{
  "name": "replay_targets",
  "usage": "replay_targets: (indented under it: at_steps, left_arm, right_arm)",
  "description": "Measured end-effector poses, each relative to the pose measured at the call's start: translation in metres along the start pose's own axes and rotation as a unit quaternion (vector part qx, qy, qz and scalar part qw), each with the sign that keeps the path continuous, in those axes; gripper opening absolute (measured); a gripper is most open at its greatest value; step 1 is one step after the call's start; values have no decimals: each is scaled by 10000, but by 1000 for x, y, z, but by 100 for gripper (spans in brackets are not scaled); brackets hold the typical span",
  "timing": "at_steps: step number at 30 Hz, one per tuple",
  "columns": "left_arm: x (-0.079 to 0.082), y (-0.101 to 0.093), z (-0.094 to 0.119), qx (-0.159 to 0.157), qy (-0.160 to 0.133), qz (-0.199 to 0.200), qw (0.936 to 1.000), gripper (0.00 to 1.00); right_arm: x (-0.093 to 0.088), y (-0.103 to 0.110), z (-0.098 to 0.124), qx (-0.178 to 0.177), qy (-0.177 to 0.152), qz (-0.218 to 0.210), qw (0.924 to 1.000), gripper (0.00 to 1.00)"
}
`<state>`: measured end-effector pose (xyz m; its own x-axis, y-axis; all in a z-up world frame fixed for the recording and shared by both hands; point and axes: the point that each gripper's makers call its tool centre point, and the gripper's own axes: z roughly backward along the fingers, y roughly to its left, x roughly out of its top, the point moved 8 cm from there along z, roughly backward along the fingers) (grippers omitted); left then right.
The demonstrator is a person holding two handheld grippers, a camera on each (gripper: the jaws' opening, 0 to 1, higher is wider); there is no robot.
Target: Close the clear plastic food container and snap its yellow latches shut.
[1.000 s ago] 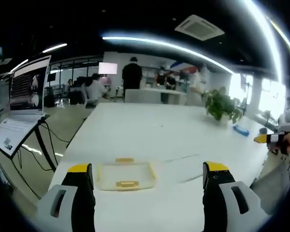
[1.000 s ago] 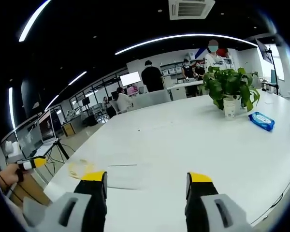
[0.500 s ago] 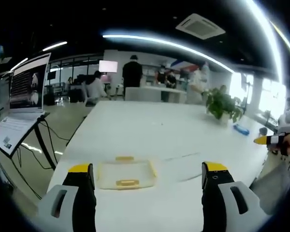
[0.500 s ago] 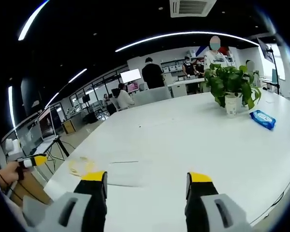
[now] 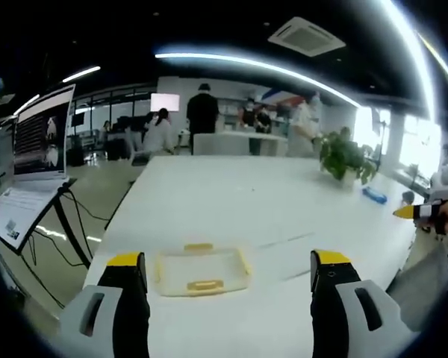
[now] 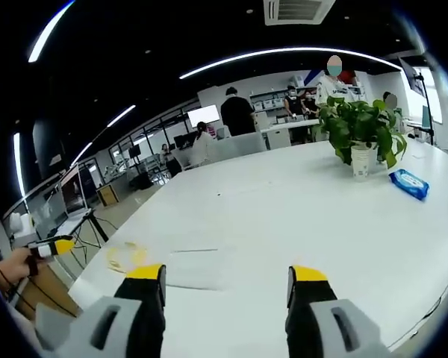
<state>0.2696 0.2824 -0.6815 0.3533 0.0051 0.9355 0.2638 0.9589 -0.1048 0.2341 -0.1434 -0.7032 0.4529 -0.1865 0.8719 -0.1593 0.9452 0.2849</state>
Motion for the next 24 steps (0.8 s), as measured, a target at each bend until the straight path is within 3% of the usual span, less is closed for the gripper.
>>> replay_targets:
  at_steps: [24]
  left_arm:
    - [-2, 2, -8, -114, 103, -20, 9999, 85]
  right_arm:
    - [3, 13, -11, 122, 77, 111, 9998, 65]
